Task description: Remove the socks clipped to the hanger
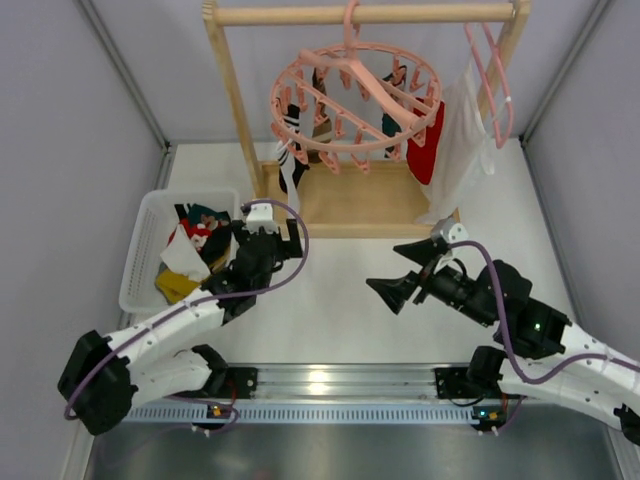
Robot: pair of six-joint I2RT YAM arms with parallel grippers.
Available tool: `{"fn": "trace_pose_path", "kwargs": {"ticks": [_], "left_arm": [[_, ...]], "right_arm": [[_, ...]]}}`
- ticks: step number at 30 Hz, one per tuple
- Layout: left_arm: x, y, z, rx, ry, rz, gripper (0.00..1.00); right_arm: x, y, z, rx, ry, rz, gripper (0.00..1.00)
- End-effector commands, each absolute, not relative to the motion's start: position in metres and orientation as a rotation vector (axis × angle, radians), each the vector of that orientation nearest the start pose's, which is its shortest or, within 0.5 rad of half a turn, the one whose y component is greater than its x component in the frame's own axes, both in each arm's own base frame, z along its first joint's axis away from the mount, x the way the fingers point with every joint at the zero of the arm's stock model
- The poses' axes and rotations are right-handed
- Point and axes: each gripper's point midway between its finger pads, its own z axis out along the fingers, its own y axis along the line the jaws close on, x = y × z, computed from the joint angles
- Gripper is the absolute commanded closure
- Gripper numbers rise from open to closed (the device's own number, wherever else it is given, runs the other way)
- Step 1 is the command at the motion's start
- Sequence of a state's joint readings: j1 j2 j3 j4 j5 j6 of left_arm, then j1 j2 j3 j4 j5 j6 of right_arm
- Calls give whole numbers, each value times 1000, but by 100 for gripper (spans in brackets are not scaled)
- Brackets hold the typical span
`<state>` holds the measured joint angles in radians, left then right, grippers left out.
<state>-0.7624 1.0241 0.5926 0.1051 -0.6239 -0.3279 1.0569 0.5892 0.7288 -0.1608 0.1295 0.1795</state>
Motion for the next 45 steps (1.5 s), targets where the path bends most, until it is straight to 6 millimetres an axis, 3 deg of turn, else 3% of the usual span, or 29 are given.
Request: {"fn": "trace_pose_path", "kwargs": {"ticks": [1, 2, 3, 4, 8, 11, 13, 14, 16, 17, 22, 25, 27, 28, 31, 32, 33, 34, 36, 37, 39, 40, 41, 43, 45], "left_arm": [[349, -166, 224, -65, 1623, -346, 2], [353, -167, 219, -46, 1617, -347, 2], [357, -173, 228, 9, 1564, -364, 2], [362, -179, 218, 40, 1578, -357, 2], [381, -184, 212, 59, 1543, -314, 2], [397, -187, 204, 71, 1541, -278, 9], [407, -184, 204, 67, 1531, -236, 21], [413, -182, 196, 56, 1545, -208, 33], [420, -182, 196, 42, 1545, -200, 60], [420, -185, 196, 50, 1545, -218, 81], [416, -187, 203, 20, 1532, -241, 100], [402, -188, 216, -4, 1504, -202, 100], [390, -185, 222, -50, 1493, -116, 100], [377, -206, 225, -17, 1491, -153, 100], [352, -231, 228, 5, 1489, -180, 100], [346, -237, 228, 13, 1491, -174, 100], [336, -251, 233, 26, 1484, -198, 100], [333, -252, 231, 6, 1492, -173, 100], [319, -271, 240, 49, 1482, -158, 100], [317, -275, 234, 50, 1495, -118, 100], [304, -297, 242, 96, 1486, -107, 100], [301, -302, 241, 106, 1488, -92, 100], [298, -308, 232, 130, 1501, -48, 100], [288, -326, 236, 156, 1495, -58, 100], [279, -338, 229, 194, 1501, -34, 100]], "right_arm": [[144, 228, 300, -642, 1577, 847, 1], [141, 227, 302, -647, 1573, 854, 1], [139, 226, 304, -656, 1566, 865, 1], [137, 226, 305, -658, 1558, 874, 1], [135, 229, 307, -670, 1540, 890, 1], [133, 233, 311, -688, 1531, 909, 1], [130, 237, 311, -706, 1529, 932, 0], [129, 238, 311, -709, 1530, 936, 0], [126, 242, 314, -726, 1518, 960, 1], [126, 243, 314, -727, 1514, 963, 1], [141, 240, 327, -643, 1504, 914, 0], [160, 226, 348, -464, 1505, 871, 1], [167, 216, 373, -346, 1468, 877, 1], [166, 212, 387, -314, 1445, 892, 0], [174, 201, 408, -230, 1438, 863, 1], [176, 199, 424, -220, 1426, 852, 1], [178, 198, 424, -229, 1448, 821, 1], [176, 193, 445, -231, 1419, 818, 1], [186, 199, 441, -256, 1479, 746, 0], [186, 195, 462, -258, 1454, 732, 1], [196, 208, 454, -310, 1521, 667, 1], [195, 207, 471, -305, 1507, 672, 0], [203, 221, 464, -334, 1544, 644, 2], [206, 227, 474, -364, 1560, 628, 4], [216, 246, 463, -404, 1604, 592, 8]]}}
